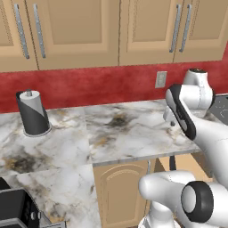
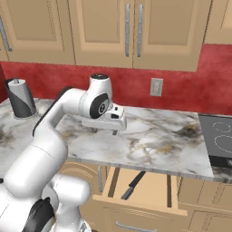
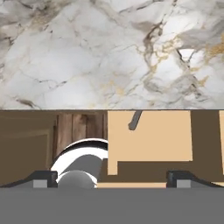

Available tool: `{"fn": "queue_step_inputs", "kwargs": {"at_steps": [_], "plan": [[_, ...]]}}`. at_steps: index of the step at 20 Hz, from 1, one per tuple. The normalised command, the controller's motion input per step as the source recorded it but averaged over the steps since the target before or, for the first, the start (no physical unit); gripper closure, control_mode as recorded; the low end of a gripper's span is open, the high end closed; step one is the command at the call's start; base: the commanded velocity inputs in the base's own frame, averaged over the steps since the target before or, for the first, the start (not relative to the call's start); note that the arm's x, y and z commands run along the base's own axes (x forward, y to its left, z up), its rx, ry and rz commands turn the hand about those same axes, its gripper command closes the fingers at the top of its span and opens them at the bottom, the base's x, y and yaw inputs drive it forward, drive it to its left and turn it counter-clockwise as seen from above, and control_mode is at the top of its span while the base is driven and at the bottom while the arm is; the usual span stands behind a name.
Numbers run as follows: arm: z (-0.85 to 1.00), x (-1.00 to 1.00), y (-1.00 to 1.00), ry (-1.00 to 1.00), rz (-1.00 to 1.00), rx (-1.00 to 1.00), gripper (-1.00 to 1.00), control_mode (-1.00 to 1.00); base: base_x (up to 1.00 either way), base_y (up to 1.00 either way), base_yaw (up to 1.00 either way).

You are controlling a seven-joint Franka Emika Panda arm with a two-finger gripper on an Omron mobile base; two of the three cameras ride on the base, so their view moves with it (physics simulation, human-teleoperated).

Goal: Pick up the knife from the drawer and place it on the cutting board. Then place the meat from the plate to the cutting board.

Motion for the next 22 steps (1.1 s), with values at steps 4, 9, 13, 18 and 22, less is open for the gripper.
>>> {"fn": "queue_step_inputs", "kwargs": {"at_steps": [4, 9, 13, 18, 22], "plan": [[-0.27, 0.09, -0.84, 0.11, -0.09, 0.00, -1.00, -1.00, 0.00, 0.00, 0.00], [-0.35, -0.19, -0.75, 0.04, -0.12, 0.00, -1.00, -1.00, 0.00, 0.00, 0.00], [-0.39, -0.41, -0.49, 0.02, -0.09, 0.00, -1.00, -1.00, 0.00, 0.00, 0.00], [-0.29, -0.58, -0.10, 0.00, -0.01, 0.00, -1.00, -1.00, 0.00, 0.00, 0.00], [-0.23, -0.51, 0.00, 0.01, 0.00, 0.00, -1.00, -1.00, 0.00, 0.00, 0.00]]}}
